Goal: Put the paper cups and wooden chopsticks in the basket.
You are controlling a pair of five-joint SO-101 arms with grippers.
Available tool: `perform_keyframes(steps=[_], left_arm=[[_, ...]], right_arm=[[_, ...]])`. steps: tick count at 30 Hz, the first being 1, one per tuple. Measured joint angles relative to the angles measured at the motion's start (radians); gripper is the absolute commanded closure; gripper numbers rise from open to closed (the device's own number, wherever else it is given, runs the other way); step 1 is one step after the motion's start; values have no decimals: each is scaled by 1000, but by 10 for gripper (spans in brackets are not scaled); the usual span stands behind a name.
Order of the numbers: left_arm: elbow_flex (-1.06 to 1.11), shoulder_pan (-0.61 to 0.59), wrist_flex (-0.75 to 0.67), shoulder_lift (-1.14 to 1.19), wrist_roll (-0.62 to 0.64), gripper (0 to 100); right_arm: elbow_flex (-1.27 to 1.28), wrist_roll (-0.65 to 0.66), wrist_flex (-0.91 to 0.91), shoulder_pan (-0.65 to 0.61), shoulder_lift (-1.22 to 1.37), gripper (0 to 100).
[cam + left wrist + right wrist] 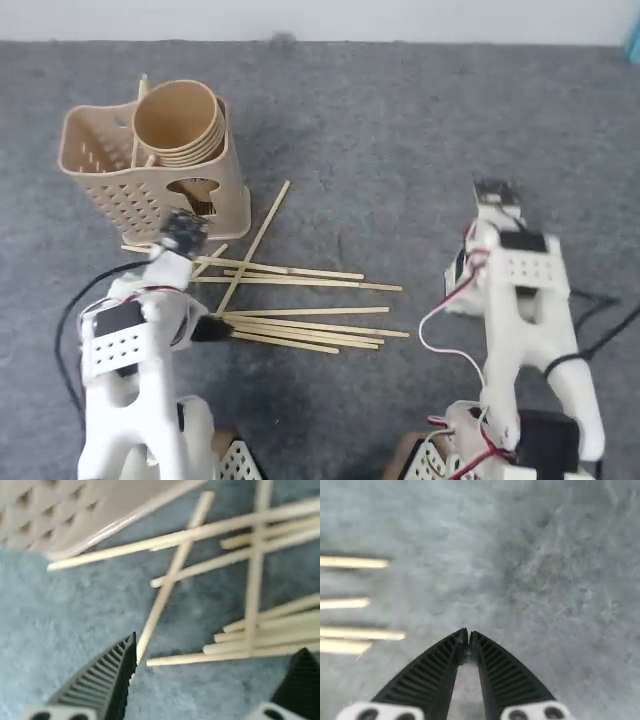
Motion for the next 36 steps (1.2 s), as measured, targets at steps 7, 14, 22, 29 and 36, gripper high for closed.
perform_keyframes(steps=[7,14,22,29,36], left_arm=[[-15,120,35,0,-364,563],[-130,230,84,-38,-497,563],[-216,446,66,-40,-499,563],[-351,465,-6,149,-499,596],[-572,468,-8,517,-499,619]], right_arm=[[183,2,-207,17,-95,980],[209,12,-215,17,-115,980],[209,12,-215,20,-115,980],[209,14,-215,18,-115,980],[209,15,-215,17,-115,980]])
